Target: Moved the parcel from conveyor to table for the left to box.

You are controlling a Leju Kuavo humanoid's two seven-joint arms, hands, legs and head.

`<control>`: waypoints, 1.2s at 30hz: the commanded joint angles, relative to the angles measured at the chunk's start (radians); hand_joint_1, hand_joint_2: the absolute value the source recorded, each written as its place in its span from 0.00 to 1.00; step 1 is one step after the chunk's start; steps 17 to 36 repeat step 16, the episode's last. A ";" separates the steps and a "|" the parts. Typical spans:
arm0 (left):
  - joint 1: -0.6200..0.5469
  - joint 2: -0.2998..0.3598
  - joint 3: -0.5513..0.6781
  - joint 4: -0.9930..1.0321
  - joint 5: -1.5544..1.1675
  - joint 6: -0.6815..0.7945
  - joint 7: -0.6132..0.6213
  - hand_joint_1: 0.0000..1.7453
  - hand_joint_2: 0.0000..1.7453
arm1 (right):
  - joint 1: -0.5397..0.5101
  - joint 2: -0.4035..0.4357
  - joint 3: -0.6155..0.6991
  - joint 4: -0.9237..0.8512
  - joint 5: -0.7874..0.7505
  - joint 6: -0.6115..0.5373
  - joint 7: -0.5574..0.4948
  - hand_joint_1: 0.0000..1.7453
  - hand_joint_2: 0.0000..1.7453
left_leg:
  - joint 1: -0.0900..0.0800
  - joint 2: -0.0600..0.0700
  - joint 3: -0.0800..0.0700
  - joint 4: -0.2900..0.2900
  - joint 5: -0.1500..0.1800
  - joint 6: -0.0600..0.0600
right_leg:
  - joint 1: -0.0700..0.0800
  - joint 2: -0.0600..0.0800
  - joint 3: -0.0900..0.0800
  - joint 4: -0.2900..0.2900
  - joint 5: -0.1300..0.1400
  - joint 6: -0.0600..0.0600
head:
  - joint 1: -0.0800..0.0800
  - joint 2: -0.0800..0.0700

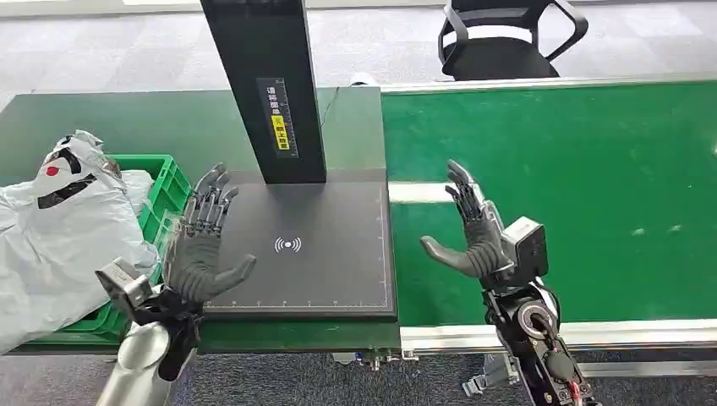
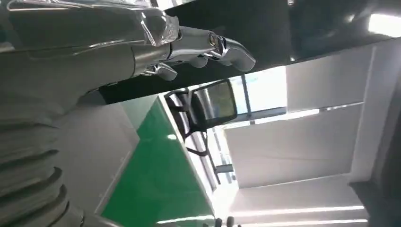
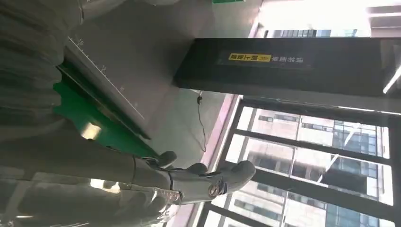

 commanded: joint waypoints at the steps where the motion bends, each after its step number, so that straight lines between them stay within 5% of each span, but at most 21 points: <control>1: -0.012 0.010 -0.045 0.124 0.013 -0.027 0.072 0.00 1.00 | -0.042 0.009 0.010 0.100 -0.020 0.028 0.023 0.00 1.00 | 0.000 -0.001 0.002 -0.002 0.001 0.003 | 0.000 -0.001 0.002 -0.002 0.001 -0.003 | 0.000 0.000; 12: -0.074 -0.013 -0.064 0.367 0.077 -0.088 0.075 0.00 1.00 | -0.162 0.051 0.087 0.315 -0.155 0.124 0.117 0.00 1.00 | 0.000 0.001 0.003 -0.003 0.001 0.003 | 0.001 0.001 0.002 -0.003 0.002 -0.004 | 0.000 0.000; 13: -0.076 -0.019 -0.066 0.366 0.081 -0.091 0.079 0.00 1.00 | -0.159 0.051 0.089 0.315 -0.156 0.118 0.123 0.00 0.00 | 0.000 0.001 0.002 -0.002 0.001 0.002 | 0.001 0.000 0.002 -0.002 0.001 -0.003 | 0.000 0.000; 15: -0.083 -0.024 -0.073 0.370 0.084 -0.092 0.096 0.00 1.00 | -0.158 0.046 0.100 0.320 -0.158 0.113 0.148 0.00 0.00 | 0.000 -0.001 0.002 -0.002 0.001 0.002 | 0.001 -0.001 0.002 -0.002 0.001 -0.003 | 0.000 0.000; 16: -0.087 -0.023 -0.076 0.372 0.083 -0.088 0.099 0.00 1.00 | -0.156 0.044 0.101 0.322 -0.159 0.108 0.150 0.00 1.00 | 0.000 -0.002 0.002 -0.001 0.001 0.002 | 0.001 -0.002 0.002 -0.002 0.000 -0.003 | 0.000 0.000; 36: -0.087 -0.023 -0.076 0.372 0.083 -0.088 0.099 0.00 1.00 | -0.156 0.044 0.101 0.322 -0.159 0.108 0.150 0.00 1.00 | 0.000 -0.002 0.002 -0.001 0.001 0.002 | 0.001 -0.002 0.002 -0.002 0.000 -0.003 | 0.000 0.000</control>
